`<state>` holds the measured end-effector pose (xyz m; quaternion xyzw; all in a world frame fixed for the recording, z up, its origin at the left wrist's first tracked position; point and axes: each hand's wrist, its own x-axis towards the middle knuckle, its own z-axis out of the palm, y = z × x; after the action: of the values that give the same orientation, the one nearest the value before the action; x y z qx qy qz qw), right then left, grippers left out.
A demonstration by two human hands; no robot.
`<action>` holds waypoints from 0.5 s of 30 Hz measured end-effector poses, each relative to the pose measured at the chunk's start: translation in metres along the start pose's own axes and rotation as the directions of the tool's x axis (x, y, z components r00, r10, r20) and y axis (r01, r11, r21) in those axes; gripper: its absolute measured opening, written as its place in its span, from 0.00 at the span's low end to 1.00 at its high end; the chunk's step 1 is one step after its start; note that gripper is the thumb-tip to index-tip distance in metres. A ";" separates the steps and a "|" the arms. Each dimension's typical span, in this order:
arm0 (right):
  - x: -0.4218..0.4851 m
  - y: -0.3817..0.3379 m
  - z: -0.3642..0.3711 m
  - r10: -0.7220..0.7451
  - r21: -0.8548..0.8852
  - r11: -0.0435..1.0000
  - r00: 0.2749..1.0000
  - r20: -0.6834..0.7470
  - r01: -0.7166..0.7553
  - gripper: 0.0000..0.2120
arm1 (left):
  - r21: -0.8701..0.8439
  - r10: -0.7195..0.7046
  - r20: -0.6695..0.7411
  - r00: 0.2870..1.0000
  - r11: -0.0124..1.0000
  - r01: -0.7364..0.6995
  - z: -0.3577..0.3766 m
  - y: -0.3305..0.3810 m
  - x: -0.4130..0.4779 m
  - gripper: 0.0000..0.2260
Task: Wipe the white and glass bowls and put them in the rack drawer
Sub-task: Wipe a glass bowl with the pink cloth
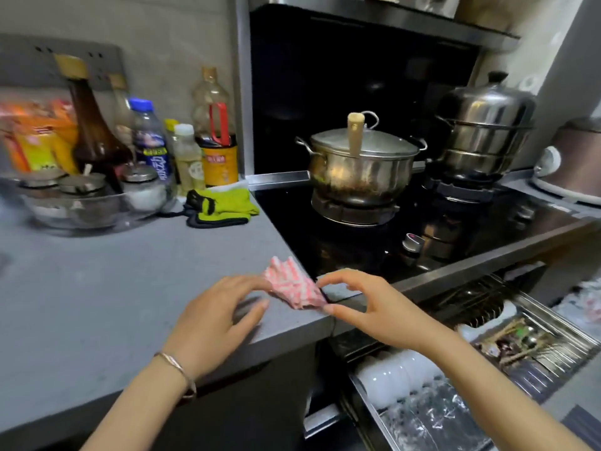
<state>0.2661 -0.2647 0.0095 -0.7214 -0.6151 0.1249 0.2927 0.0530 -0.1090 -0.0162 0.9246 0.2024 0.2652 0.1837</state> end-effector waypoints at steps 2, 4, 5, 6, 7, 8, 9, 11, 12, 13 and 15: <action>0.013 -0.010 0.012 -0.026 -0.040 0.999 0.999 0.031 0.027 0.17 | 0.007 -0.032 -0.012 0.999 0.999 0.032 -0.010 -0.012 -0.010 0.19; 0.024 -0.018 0.021 -0.032 -0.084 0.996 0.998 0.060 0.037 0.18 | 0.010 -0.059 -0.022 0.998 0.998 0.059 -0.016 -0.021 -0.018 0.19; 0.029 -0.022 0.024 -0.034 -0.103 0.994 0.997 0.063 0.041 0.19 | 0.007 -0.066 -0.025 0.998 0.998 0.066 -0.018 -0.025 -0.020 0.19; 0.033 -0.024 0.028 -0.037 -0.122 0.992 0.998 0.059 0.044 0.19 | 0.005 -0.069 -0.031 0.997 0.998 0.069 -0.020 -0.027 -0.023 0.19; 0.037 -0.026 0.031 -0.037 -0.148 0.988 0.998 0.048 0.043 0.20 | 0.004 -0.070 -0.041 0.997 0.998 0.070 -0.022 -0.030 -0.025 0.19; 0.040 -0.028 0.033 -0.031 -0.181 0.983 0.999 0.032 0.036 0.21 | 0.000 -0.072 -0.051 0.996 0.997 0.072 -0.024 -0.032 -0.026 0.19; 0.043 -0.029 0.036 -0.018 -0.215 0.976 1.000 0.017 0.022 0.23 | -0.005 -0.075 -0.056 0.996 0.997 0.075 -0.026 -0.033 -0.027 0.19; 0.047 -0.033 0.043 0.017 -0.285 0.958 1.000 -0.003 -0.017 0.24 | -0.009 -0.075 -0.064 0.995 0.997 0.074 -0.031 -0.033 -0.029 0.19; 0.049 -0.035 0.046 0.028 -0.321 0.947 1.000 -0.009 -0.029 0.24 | -0.011 -0.074 -0.068 0.995 0.997 0.074 -0.032 -0.033 -0.028 0.19; 0.051 -0.038 0.049 0.030 -0.354 0.935 0.999 -0.022 -0.036 0.23 | -0.015 -0.073 -0.069 0.995 0.997 0.072 -0.033 -0.033 -0.028 0.19; 0.056 -0.041 0.055 0.024 -0.403 0.914 0.997 -0.067 -0.049 0.18 | -0.028 -0.074 -0.067 0.995 0.997 0.072 -0.036 -0.032 -0.028 0.19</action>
<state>0.2151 -0.1929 -0.0001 -0.7812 -0.6049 -0.0214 0.1531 0.0023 -0.0867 -0.0138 0.9046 0.2388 0.2923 0.1982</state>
